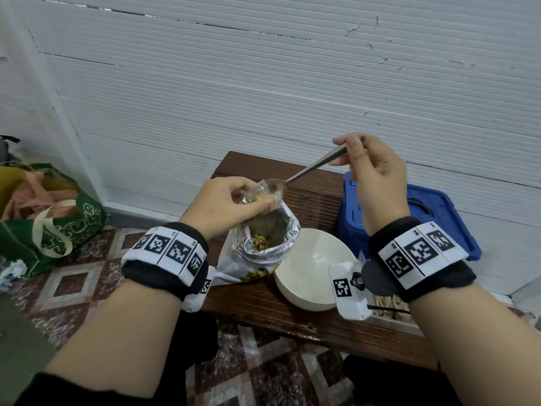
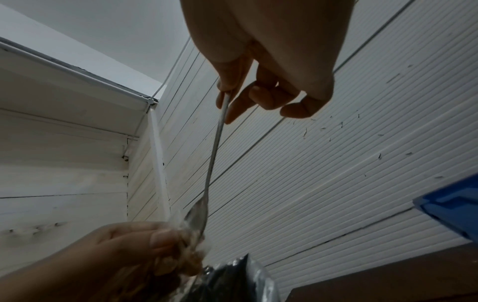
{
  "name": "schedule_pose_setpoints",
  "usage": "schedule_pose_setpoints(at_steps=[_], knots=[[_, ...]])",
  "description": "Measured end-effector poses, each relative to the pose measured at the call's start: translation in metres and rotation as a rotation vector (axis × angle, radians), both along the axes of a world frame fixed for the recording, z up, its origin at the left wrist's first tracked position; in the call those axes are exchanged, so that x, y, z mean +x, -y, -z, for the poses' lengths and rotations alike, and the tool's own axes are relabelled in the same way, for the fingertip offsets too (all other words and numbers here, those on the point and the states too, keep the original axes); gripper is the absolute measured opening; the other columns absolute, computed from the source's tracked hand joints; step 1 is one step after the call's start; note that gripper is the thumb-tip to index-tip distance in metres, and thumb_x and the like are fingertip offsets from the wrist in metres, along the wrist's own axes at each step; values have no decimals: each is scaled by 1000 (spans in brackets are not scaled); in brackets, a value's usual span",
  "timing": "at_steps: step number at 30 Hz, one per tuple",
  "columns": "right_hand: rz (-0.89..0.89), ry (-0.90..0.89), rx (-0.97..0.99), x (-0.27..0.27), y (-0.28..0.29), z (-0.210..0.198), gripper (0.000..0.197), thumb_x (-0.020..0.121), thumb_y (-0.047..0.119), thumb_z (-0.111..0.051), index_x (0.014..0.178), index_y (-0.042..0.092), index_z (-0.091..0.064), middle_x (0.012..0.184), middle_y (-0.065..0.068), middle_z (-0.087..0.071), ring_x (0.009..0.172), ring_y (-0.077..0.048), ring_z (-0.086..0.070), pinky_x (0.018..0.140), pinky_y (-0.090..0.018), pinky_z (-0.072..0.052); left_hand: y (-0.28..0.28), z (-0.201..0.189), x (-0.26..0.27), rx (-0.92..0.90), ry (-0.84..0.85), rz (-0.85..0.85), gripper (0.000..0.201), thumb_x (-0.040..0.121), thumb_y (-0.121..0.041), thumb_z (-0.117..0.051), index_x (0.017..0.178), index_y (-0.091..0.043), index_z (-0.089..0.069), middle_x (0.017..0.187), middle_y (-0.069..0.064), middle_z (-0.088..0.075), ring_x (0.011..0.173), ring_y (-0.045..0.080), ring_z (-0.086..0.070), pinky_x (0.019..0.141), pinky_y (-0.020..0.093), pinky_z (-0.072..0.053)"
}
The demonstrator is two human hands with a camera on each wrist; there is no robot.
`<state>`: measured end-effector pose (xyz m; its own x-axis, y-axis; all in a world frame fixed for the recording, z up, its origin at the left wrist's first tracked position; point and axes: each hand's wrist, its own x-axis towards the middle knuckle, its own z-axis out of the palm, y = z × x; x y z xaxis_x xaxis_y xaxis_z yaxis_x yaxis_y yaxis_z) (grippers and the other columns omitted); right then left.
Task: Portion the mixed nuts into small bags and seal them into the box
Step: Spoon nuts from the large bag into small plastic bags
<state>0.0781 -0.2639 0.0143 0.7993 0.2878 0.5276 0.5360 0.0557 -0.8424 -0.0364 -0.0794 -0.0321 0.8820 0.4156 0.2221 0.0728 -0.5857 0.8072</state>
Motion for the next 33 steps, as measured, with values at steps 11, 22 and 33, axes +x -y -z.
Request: schedule_pose_setpoints(at_steps=[11, 22, 33], knots=[[297, -118, -67, 0, 11, 17, 23, 98, 19, -49, 84, 24, -68, 63, 10, -61, 66, -3, -58, 67, -16, -43, -10, -3, -6, -89, 84, -39, 17, 75, -42, -74, 87, -29, -72, 96, -12, -72, 93, 4, -66, 87, 29, -52], [209, -113, -507, -35, -20, 77, 12, 90, 31, -61, 80, 29, -67, 76, 11, -67, 82, -16, -62, 89, -48, -47, 0, -10, -9, -143, 204, -79, 20, 75, -31, -77, 94, -25, -74, 89, -7, -73, 85, 4, -67, 75, 16, -53], [166, -220, -384, -33, -8, 57, 27, 94, 42, -51, 84, 22, -66, 73, 8, -62, 73, -7, -56, 74, -31, -44, 25, -24, -9, -158, 351, -21, 22, 77, -25, -77, 97, -33, -70, 87, -11, -72, 79, -4, -65, 68, 8, -47]])
